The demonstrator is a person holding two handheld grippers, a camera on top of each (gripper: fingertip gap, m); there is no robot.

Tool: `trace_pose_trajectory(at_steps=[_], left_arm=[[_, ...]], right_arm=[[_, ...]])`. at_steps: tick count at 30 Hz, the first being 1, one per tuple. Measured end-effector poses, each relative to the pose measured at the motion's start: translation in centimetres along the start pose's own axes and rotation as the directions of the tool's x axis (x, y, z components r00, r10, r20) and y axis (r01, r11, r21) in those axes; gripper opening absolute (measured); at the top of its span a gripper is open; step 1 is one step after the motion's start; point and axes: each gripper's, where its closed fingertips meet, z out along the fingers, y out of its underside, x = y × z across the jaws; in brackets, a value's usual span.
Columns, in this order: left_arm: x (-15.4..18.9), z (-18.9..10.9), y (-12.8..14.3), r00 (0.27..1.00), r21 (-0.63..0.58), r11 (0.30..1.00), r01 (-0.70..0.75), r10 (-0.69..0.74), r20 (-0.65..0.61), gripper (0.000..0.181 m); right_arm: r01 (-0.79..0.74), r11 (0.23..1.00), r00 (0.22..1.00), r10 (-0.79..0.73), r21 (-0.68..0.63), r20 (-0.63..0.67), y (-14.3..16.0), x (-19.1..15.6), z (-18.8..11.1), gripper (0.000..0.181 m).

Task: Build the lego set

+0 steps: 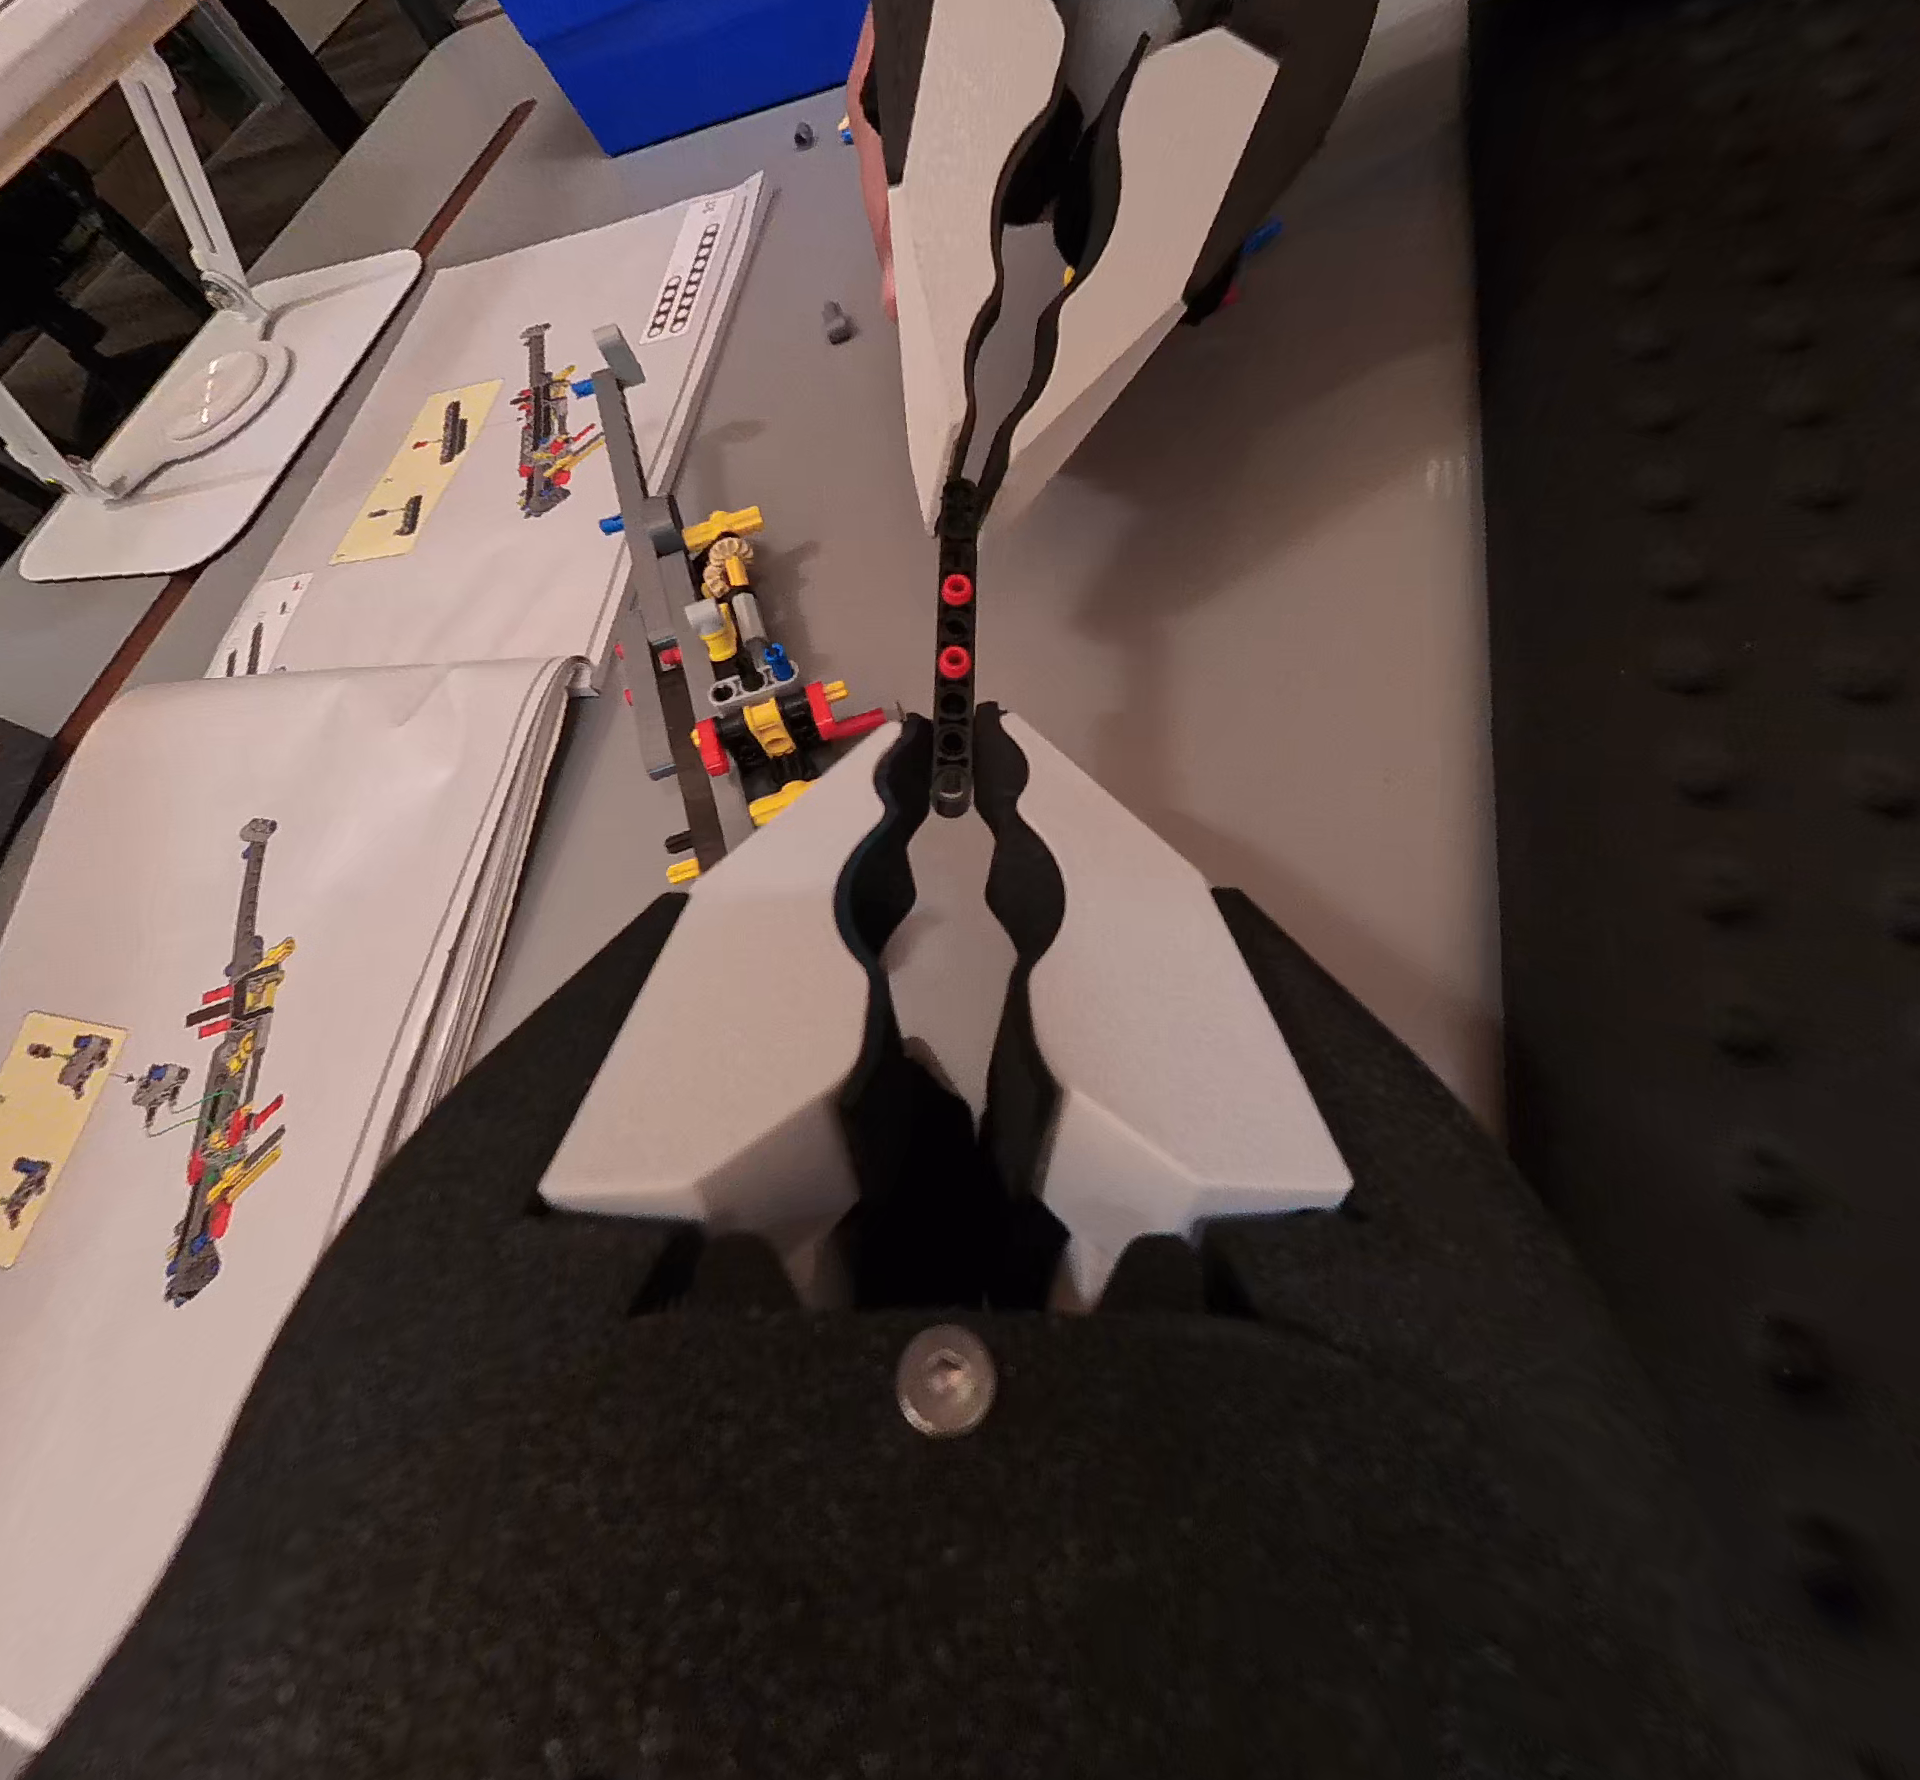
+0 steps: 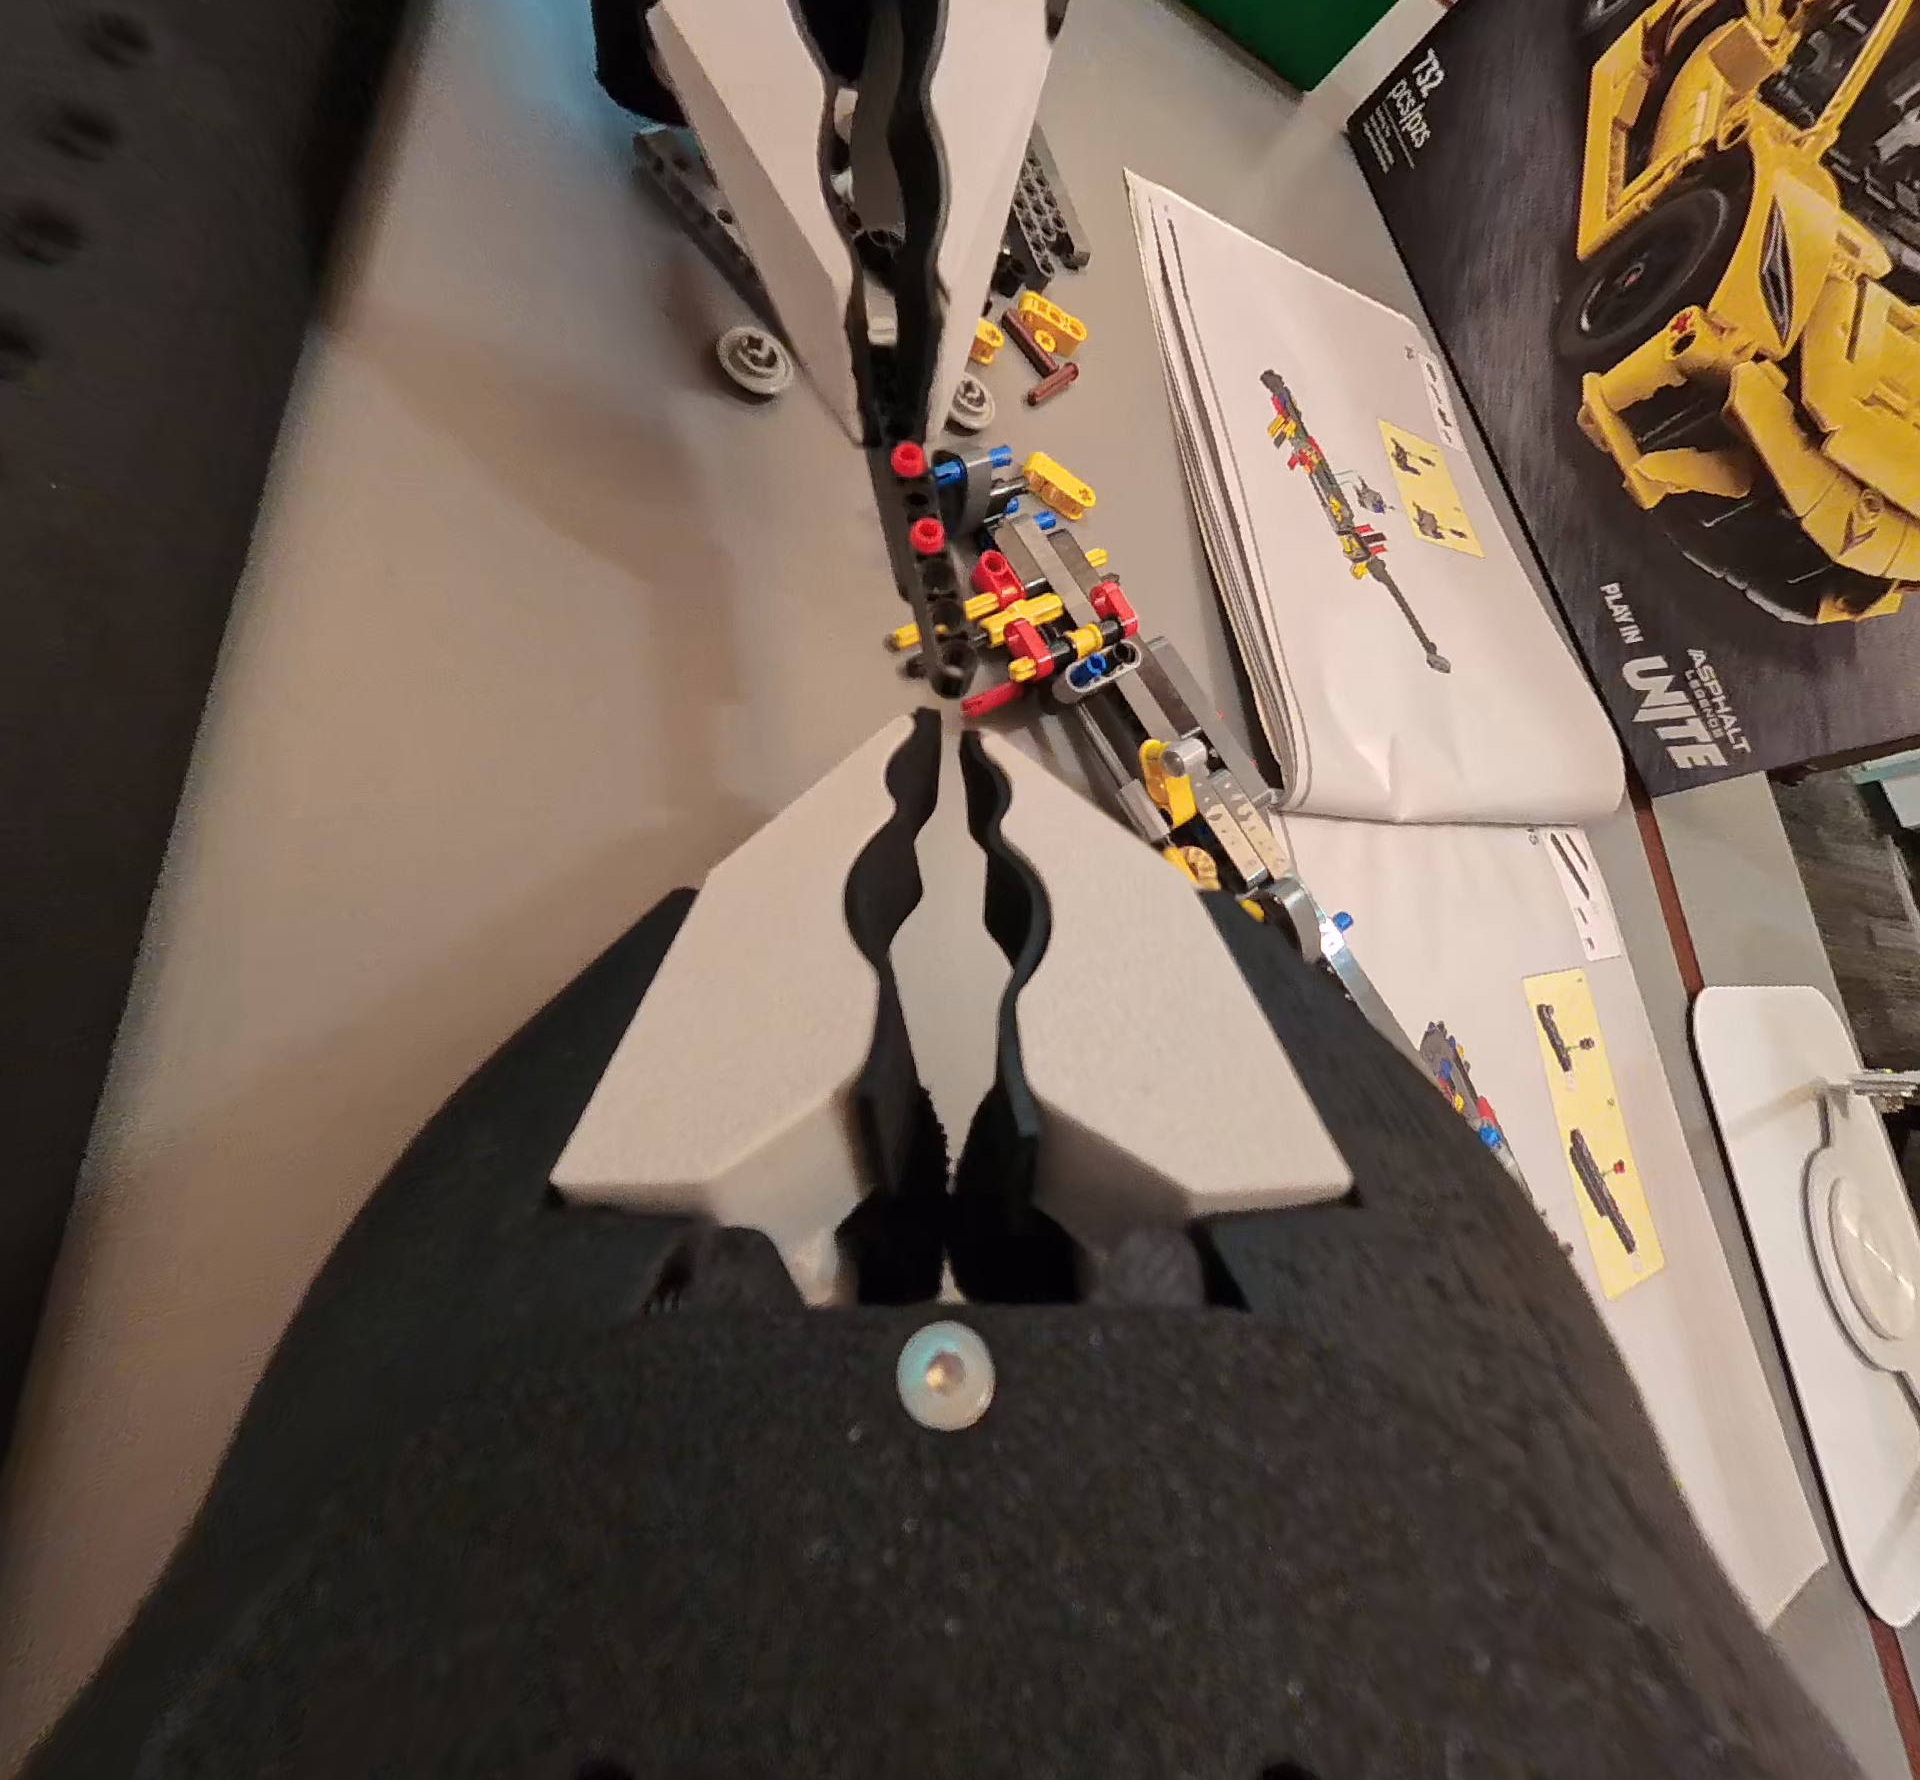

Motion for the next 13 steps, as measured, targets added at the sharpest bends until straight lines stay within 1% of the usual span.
trace_pose_trajectory(at_steps=[13], left_arm=[[-0.2, 0.0, 0.0, 1.000, -0.003, 1.000, 0.002, -0.002, 0.021, 0.007]], right_arm=[[-0.022, 0.998, 0.999, 0.020, -0.055, -0.041, 1.3, 1.0, -0.1, 0.003]])
